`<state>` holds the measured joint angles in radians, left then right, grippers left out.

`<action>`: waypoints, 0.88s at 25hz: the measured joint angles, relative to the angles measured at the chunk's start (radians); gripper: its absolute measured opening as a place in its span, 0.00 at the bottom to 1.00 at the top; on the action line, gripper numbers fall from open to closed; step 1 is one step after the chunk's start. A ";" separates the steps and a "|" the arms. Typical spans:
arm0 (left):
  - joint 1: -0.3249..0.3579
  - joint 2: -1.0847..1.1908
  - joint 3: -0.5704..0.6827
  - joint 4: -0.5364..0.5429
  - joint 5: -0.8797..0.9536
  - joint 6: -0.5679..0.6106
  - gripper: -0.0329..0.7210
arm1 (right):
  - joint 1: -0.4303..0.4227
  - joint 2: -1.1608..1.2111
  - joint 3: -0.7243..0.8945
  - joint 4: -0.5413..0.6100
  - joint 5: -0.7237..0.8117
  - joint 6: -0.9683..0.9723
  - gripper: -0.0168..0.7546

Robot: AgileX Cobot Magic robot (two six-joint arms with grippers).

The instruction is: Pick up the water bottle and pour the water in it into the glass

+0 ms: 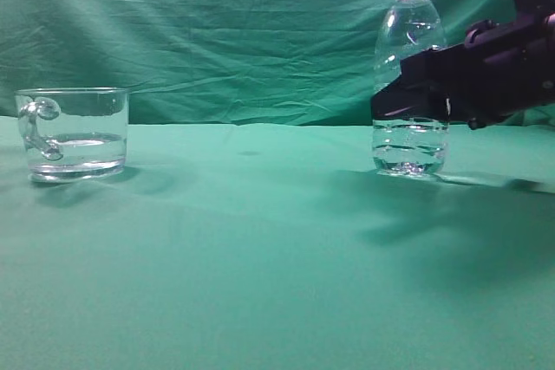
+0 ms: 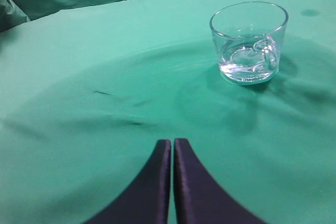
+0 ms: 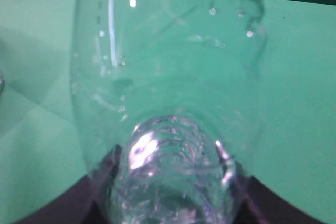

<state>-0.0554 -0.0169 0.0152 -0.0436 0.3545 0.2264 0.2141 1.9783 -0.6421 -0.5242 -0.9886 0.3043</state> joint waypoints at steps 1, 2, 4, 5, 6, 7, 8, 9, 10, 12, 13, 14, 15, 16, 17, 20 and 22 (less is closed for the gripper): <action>0.000 0.000 0.000 0.000 0.000 0.000 0.04 | 0.000 0.000 0.000 0.004 0.000 -0.002 0.46; 0.000 0.000 0.000 0.000 0.000 0.000 0.04 | 0.000 0.000 0.000 0.010 0.000 -0.002 0.53; 0.000 0.000 0.000 0.000 0.000 0.000 0.04 | 0.000 0.000 0.000 0.016 0.000 -0.002 0.61; 0.000 0.000 0.000 0.000 0.000 0.000 0.04 | 0.000 0.000 0.000 0.016 0.000 -0.002 0.66; 0.000 0.000 0.000 0.000 0.000 0.000 0.04 | 0.002 0.000 0.000 0.016 0.000 -0.002 0.71; 0.000 0.000 0.000 0.000 0.000 0.000 0.04 | 0.002 0.000 0.000 0.016 0.000 -0.002 0.76; 0.000 0.000 0.000 0.000 0.000 0.000 0.04 | 0.002 -0.002 0.000 0.017 0.000 -0.002 0.81; 0.000 0.000 0.000 0.000 0.000 0.000 0.04 | 0.002 -0.010 0.004 0.017 0.007 -0.002 0.80; 0.000 0.000 0.000 0.000 0.000 0.000 0.04 | 0.002 -0.022 0.009 0.018 0.016 -0.002 0.80; 0.000 0.000 0.000 0.000 0.000 0.000 0.04 | 0.002 -0.062 0.026 0.021 0.041 -0.002 0.80; 0.000 0.000 0.000 0.000 0.000 0.000 0.04 | 0.002 -0.084 0.033 0.021 0.056 -0.002 0.86; 0.000 0.000 0.000 0.000 0.000 0.000 0.04 | 0.002 -0.112 0.041 0.021 0.073 0.000 0.84; 0.000 0.000 0.000 0.000 0.000 0.000 0.04 | 0.002 -0.142 0.049 0.021 0.086 0.000 0.84; 0.000 0.000 0.000 0.000 0.000 0.000 0.04 | 0.002 -0.170 0.055 0.021 0.100 0.002 0.84; 0.000 0.000 0.000 0.000 0.000 0.000 0.04 | 0.002 -0.206 0.068 0.021 0.115 0.004 0.84; 0.000 0.000 0.000 0.000 0.000 0.000 0.04 | 0.002 -0.321 0.111 0.021 0.151 0.006 0.84; 0.000 0.000 0.000 0.000 0.000 0.000 0.04 | 0.002 -0.412 0.144 0.017 0.182 0.006 0.74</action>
<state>-0.0554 -0.0169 0.0152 -0.0436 0.3545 0.2264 0.2163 1.5662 -0.4977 -0.5071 -0.8063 0.3102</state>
